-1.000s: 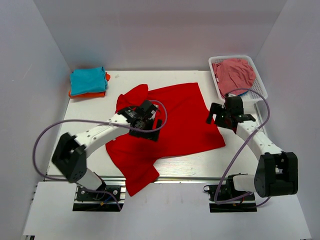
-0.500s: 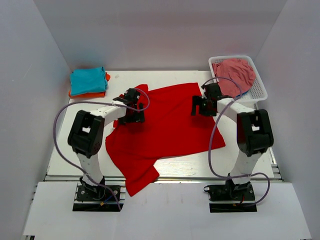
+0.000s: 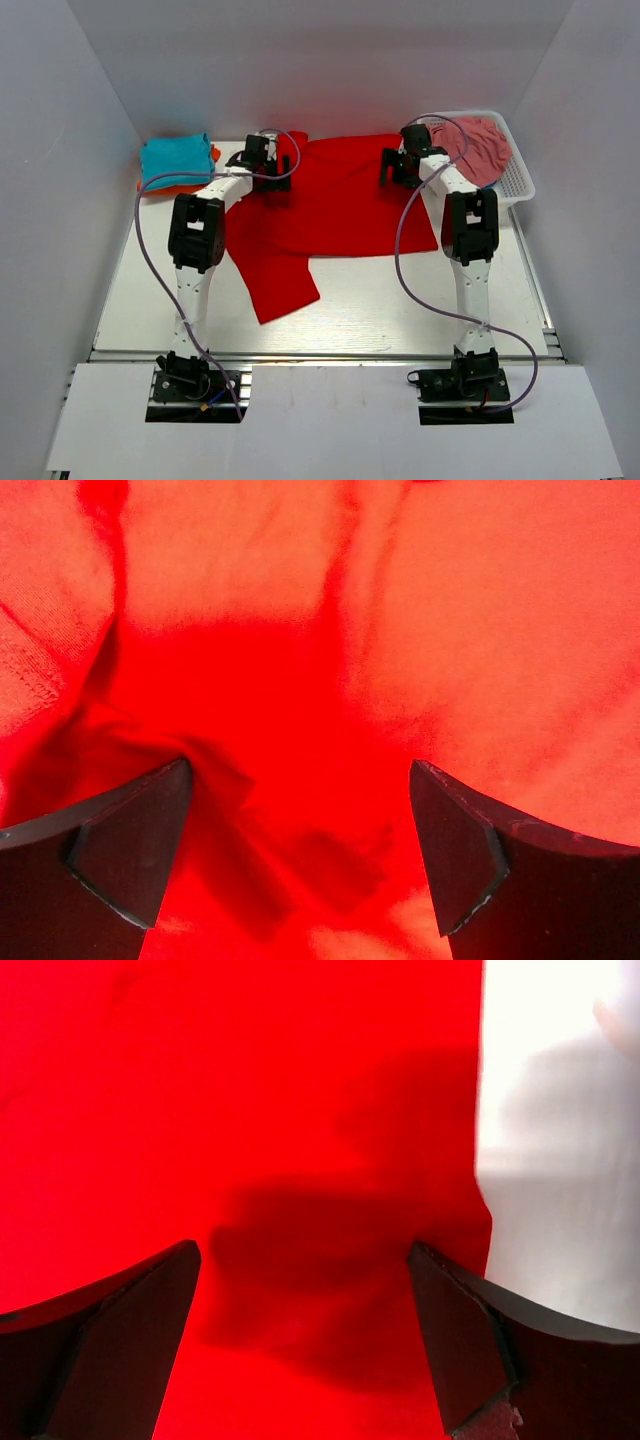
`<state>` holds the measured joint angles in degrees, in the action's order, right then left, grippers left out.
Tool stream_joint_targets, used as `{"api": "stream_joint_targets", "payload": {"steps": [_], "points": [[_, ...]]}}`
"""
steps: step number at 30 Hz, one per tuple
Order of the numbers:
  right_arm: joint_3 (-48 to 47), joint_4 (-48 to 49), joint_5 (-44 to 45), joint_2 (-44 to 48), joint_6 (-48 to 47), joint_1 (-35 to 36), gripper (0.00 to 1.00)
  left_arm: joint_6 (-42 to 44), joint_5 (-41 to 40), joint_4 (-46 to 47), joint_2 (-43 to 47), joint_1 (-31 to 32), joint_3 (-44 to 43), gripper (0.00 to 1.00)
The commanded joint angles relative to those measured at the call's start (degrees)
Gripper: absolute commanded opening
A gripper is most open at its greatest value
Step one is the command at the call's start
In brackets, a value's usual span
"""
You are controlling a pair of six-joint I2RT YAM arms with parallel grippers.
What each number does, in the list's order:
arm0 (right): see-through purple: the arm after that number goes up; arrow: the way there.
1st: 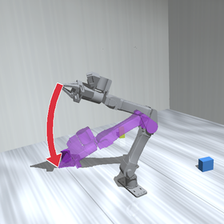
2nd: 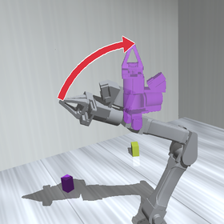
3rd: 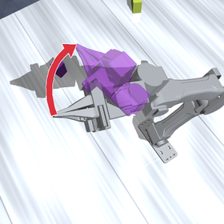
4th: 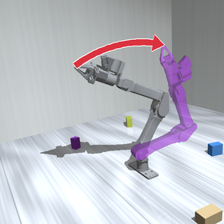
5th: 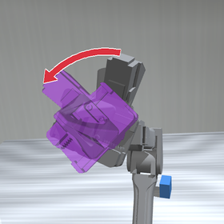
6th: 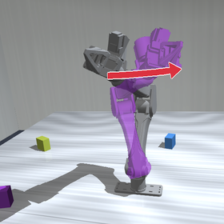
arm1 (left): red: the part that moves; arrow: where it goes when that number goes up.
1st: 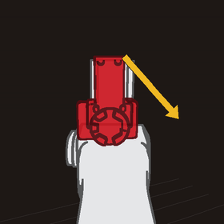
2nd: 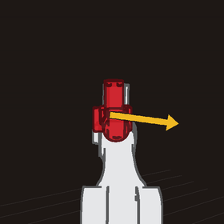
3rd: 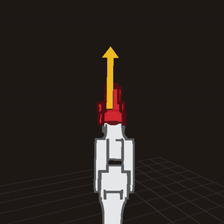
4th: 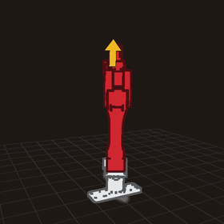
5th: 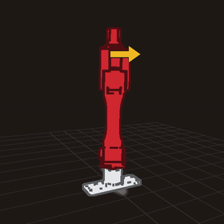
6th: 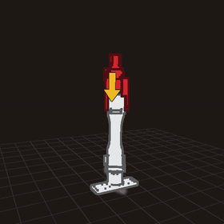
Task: Fold and stack the t-shirts
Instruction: Flatten out the tshirt, then grap the side of the flattened tshirt closest away from the robot with both arms
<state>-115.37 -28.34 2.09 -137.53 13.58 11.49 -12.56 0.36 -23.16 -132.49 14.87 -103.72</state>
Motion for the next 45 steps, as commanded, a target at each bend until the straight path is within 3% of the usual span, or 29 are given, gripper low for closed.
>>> {"api": "stream_joint_targets", "payload": {"steps": [1, 6, 12, 18, 21, 26, 32, 33, 35, 39, 45], "points": [[-4.77, 1.34, -5.85, -2.39, -9.60, -0.41, 0.90, 5.96, 9.74, -0.75, -6.46, -1.51, -6.13, 1.00], [1.20, 11.44, -10.17, 6.83, -16.57, 0.73, 0.90, 9.48, 14.23, 1.10, -2.26, -2.04, -10.10, 1.00], [9.62, 14.44, -10.09, 19.91, -17.90, 1.26, 0.90, 8.25, 10.80, 0.13, 9.16, -2.04, -3.87, 1.00], [31.39, 16.82, -2.45, 33.19, -10.60, 1.08, 0.90, 2.46, 7.20, -0.40, 28.13, -0.37, 20.43, 1.00], [42.97, 19.02, 3.60, 40.93, -6.83, 1.00, 0.90, -3.07, 8.51, 0.83, 38.04, 0.16, 34.13, 1.00], [53.57, 13.85, 15.39, 49.90, 7.03, 0.03, 0.90, -9.66, 14.57, -1.97, 48.45, 3.05, 50.79, 1.00], [60.70, 12.08, 15.15, 51.84, 13.66, -2.60, 0.90, -13.80, 18.80, -11.98, 58.03, 7.80, 63.89, 1.00], [61.23, 11.99, 13.75, 51.49, 14.01, -2.96, 0.80, -14.33, 16.45, -15.65, 59.87, 8.93, 64.52, 1.00], [62.81, 11.99, 11.55, 50.88, 14.01, -4.01, 0.71, -14.34, 14.85, -17.79, 60.42, 9.47, 66.09, 1.00], [64.30, 15.93, 9.78, 49.38, 13.22, -4.98, 0.59, -15.48, 14.32, -15.61, 61.12, 11.40, 68.64, 0.95], [63.61, 17.09, 9.52, 45.70, 11.47, -5.41, 0.58, -18.02, 13.09, -10.42, 57.61, 12.64, 71.11, 0.82]]}}
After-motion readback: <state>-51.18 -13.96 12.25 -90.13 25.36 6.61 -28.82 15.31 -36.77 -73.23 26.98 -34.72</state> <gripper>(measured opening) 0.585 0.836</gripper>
